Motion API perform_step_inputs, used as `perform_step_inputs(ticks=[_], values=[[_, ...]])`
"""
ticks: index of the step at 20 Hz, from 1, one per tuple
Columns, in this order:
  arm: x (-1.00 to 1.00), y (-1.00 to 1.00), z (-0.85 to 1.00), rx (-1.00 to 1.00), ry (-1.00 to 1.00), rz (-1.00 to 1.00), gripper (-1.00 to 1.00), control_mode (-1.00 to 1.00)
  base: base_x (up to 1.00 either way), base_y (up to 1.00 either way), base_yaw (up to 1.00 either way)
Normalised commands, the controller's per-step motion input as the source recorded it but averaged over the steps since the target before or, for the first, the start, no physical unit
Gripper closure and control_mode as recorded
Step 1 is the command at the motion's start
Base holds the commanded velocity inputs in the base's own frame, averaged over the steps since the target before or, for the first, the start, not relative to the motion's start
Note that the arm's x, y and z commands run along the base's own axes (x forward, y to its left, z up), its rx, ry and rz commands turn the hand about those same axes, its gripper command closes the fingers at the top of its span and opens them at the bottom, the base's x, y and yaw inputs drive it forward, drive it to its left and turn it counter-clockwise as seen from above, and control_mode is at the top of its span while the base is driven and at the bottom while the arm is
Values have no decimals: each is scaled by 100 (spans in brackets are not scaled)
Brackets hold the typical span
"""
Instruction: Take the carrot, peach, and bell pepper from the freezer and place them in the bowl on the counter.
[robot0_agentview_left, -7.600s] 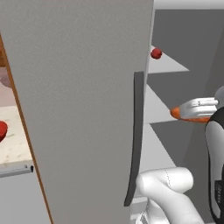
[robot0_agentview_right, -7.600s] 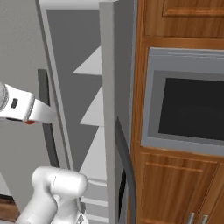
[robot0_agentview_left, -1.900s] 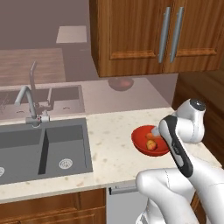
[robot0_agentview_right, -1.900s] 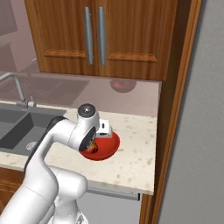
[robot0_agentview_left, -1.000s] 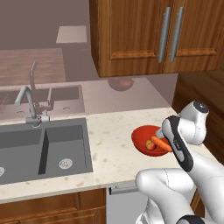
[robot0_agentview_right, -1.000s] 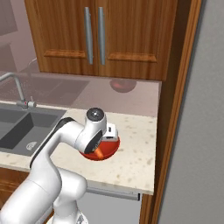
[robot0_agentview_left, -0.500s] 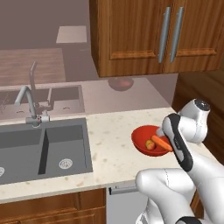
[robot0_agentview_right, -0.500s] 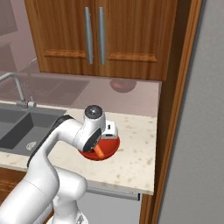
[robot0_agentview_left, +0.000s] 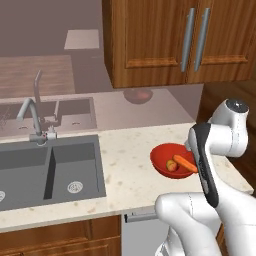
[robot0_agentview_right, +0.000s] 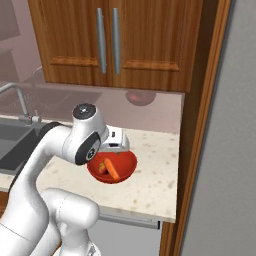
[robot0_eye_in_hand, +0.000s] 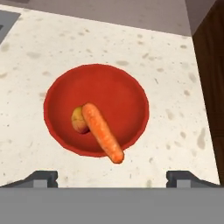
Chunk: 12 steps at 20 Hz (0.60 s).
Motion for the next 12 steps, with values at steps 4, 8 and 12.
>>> perform_step_inputs(ticks=[4,8,12], values=[[-100,-3,18,-5,2,-9,-100,-100,0,0,0],[-76,0,43,-2,0,-5,-100,-100,0,0,0],[-36,25,35,0,0,-2,-100,-100,0,0,0]])
